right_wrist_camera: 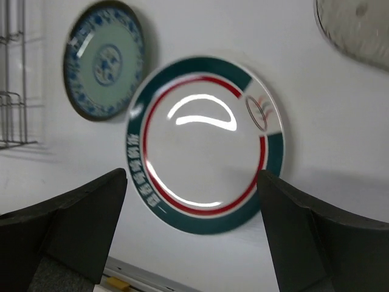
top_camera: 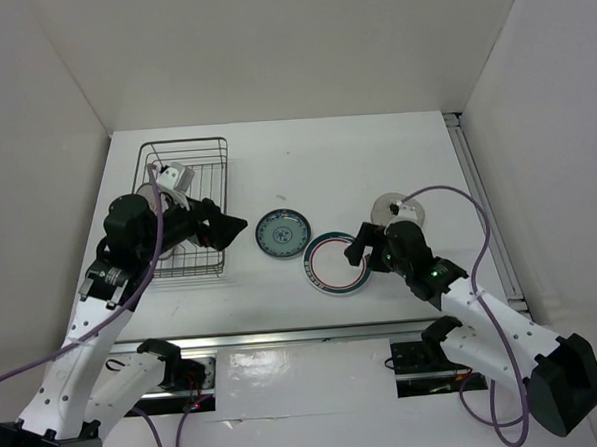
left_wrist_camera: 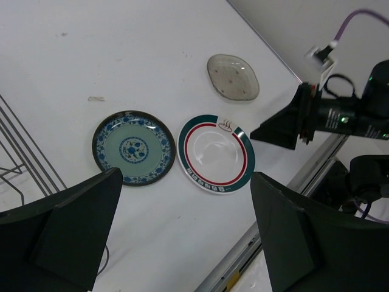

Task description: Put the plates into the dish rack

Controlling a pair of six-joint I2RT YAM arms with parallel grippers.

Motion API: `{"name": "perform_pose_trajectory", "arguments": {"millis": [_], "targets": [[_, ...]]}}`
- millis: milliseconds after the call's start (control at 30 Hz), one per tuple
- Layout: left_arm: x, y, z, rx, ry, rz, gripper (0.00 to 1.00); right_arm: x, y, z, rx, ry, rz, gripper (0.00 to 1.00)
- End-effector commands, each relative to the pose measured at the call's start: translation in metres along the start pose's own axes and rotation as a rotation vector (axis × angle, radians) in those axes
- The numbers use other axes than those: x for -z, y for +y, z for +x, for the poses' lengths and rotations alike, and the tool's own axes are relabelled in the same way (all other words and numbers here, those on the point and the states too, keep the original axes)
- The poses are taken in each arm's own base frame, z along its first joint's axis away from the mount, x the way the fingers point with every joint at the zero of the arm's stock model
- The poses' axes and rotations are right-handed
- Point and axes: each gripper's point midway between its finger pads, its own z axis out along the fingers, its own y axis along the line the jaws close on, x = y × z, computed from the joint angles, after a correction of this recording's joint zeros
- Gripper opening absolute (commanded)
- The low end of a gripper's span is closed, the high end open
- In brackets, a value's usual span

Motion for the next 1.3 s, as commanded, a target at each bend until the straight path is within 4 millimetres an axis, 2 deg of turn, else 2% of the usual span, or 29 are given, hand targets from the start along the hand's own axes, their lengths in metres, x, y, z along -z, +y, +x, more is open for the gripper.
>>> {"name": "perform_pose_trajectory", "arguments": {"millis": [0,33,133,300,500,567,833,1000,1033,1167,1267], "targets": [[0.009,-0.012,-0.019,-0.063,-0.084,0.037,1.00,0.005,-0.018,0.027,-0.079,0.015,0.017,0.94],[0.009,-0.014,-0.016,-0.061,-0.073,0.044,1.00,0.008,-0.013,0.025,-0.084,-0.014,-0.023,0.94],[0.009,-0.014,-0.016,-0.061,-0.073,0.044,1.00,0.008,-0.026,0.036,-0.108,-0.004,0.015,0.93],[0.009,-0.012,-0.014,-0.056,-0.068,0.033,1.00,0.007,-0.033,0.041,-0.125,-0.001,0.035,0.92],[0.013,0.010,-0.021,0.007,-0.104,-0.117,1.00,-0.010,-0.046,0.072,-0.171,0.046,0.037,0.89],[0.016,0.010,-0.023,0.004,-0.115,-0.124,1.00,-0.012,-0.053,0.074,-0.169,0.040,0.066,0.88],[0.011,0.010,-0.020,0.022,-0.092,-0.119,1.00,-0.015,-0.061,0.073,-0.168,0.009,0.090,0.85],[0.009,0.011,-0.015,0.029,-0.071,-0.114,1.00,-0.016,-0.070,0.081,-0.197,-0.010,0.104,0.76],[0.009,0.009,-0.015,0.029,-0.068,-0.106,1.00,-0.017,-0.079,0.086,-0.212,-0.013,0.124,0.76],[0.008,0.007,-0.017,0.025,-0.074,-0.094,1.00,-0.018,-0.085,0.091,-0.241,-0.030,0.124,0.74],[0.008,0.006,-0.016,0.025,-0.071,-0.085,1.00,-0.019,-0.085,0.090,-0.249,-0.037,0.131,0.67]]}}
